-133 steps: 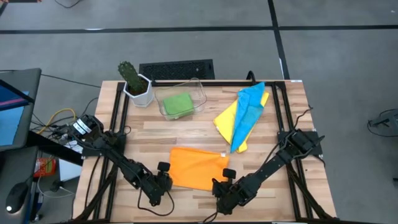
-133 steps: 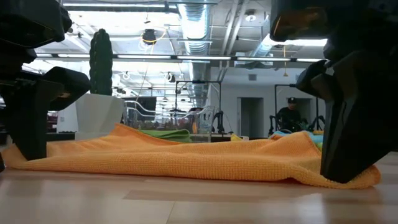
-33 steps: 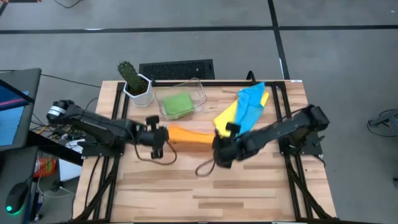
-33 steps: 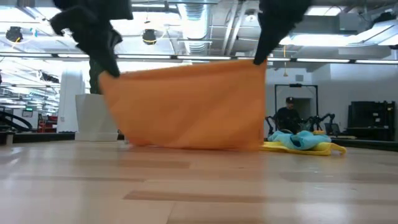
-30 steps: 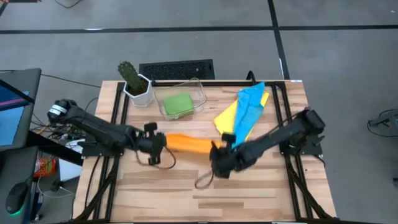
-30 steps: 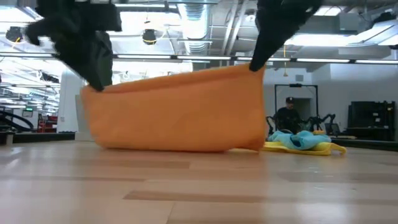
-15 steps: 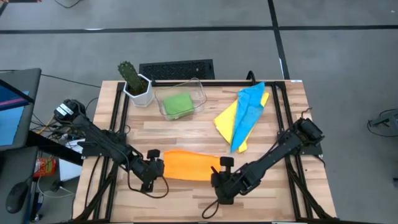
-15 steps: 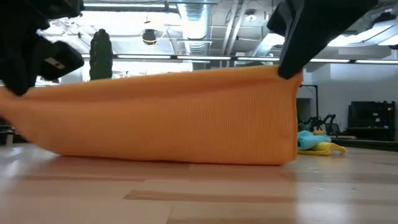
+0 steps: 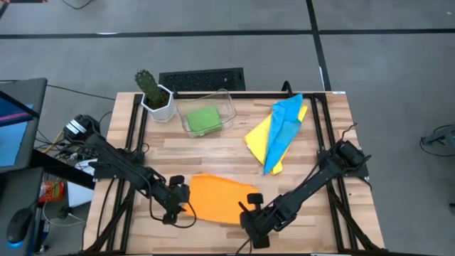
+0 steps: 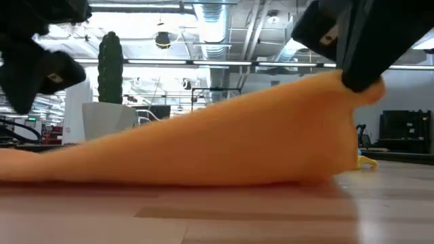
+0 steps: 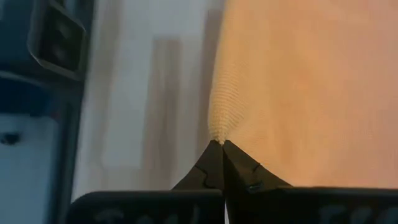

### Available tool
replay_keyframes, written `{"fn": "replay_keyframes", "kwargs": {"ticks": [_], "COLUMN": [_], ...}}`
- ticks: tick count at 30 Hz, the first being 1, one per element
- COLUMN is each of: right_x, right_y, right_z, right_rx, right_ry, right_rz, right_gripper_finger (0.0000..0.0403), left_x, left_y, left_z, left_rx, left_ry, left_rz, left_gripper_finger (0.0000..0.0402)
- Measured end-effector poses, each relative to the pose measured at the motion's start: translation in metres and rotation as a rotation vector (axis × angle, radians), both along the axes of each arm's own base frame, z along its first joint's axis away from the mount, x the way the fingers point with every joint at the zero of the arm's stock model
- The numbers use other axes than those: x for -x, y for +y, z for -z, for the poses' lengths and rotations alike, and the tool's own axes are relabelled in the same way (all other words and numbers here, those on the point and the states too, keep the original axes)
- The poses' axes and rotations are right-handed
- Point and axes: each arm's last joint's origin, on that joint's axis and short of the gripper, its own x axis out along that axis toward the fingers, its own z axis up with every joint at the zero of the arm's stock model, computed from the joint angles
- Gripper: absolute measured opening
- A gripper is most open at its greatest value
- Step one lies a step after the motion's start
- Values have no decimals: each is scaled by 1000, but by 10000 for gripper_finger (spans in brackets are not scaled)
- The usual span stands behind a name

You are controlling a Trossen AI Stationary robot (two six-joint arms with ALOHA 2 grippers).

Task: Fold microfiber towels
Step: Fold the orange microfiber cloth

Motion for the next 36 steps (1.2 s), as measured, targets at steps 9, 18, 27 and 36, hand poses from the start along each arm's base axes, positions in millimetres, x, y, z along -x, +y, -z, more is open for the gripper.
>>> {"fn": "replay_keyframes", "kwargs": {"ticks": [9,18,27,36], "right_x": [-5,-8,-9,-10], "right_y": [8,11,13,8], "right_z": [17,19,17,18], "right_rx": [-56,-80,-140,-141], "right_ry": [25,10,4,31], "right_rz": [-76,-106,-34,10], "right_gripper_finger": [13,14,16,21], "left_x": [-17,-43,-67,-84], "left_y": [-1,-17,-1,27], "left_z": [-32,4,60,71], "left_rx": [-34,-5,-46,-117], "left_ry": [-297,-309,-125,-125], "left_rz": [-186,-206,-200,-146], "left_gripper_finger": [122,7,2,0]}}
